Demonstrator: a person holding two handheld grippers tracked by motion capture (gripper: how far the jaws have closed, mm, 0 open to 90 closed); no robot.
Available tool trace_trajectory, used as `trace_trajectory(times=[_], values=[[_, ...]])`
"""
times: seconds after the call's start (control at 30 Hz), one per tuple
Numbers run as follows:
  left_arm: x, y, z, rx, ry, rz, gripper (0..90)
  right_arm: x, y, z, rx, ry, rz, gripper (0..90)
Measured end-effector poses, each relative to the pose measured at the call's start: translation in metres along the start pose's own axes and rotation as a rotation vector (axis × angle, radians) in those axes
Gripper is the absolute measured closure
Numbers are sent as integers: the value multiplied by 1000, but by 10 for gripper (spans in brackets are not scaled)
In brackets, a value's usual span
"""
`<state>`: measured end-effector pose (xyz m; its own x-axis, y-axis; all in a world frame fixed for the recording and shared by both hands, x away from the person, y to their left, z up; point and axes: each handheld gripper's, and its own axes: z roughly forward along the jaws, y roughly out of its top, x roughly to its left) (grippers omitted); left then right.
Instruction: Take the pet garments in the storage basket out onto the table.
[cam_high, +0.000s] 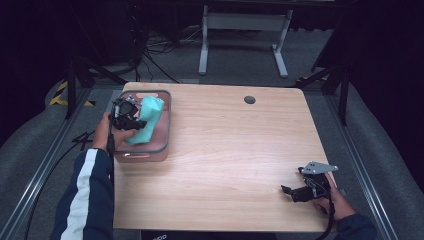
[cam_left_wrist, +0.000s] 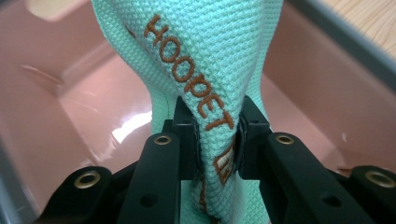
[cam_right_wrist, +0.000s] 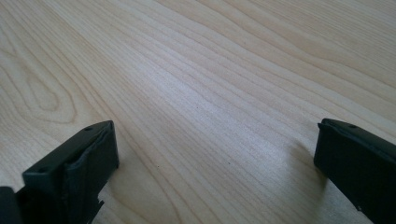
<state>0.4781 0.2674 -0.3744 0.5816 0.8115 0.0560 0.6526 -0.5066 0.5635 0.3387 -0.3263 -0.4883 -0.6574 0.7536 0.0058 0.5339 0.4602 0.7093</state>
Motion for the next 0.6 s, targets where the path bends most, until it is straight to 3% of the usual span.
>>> trace_trajectory(times=[0.27, 0.6], values=[[0, -4, -25, -96, 17, -18, 748, 0, 0, 0, 0, -2, 3, 2], [-7, -3, -41, -162, 8, -5, 749, 0, 0, 0, 0, -3, 4, 2]])
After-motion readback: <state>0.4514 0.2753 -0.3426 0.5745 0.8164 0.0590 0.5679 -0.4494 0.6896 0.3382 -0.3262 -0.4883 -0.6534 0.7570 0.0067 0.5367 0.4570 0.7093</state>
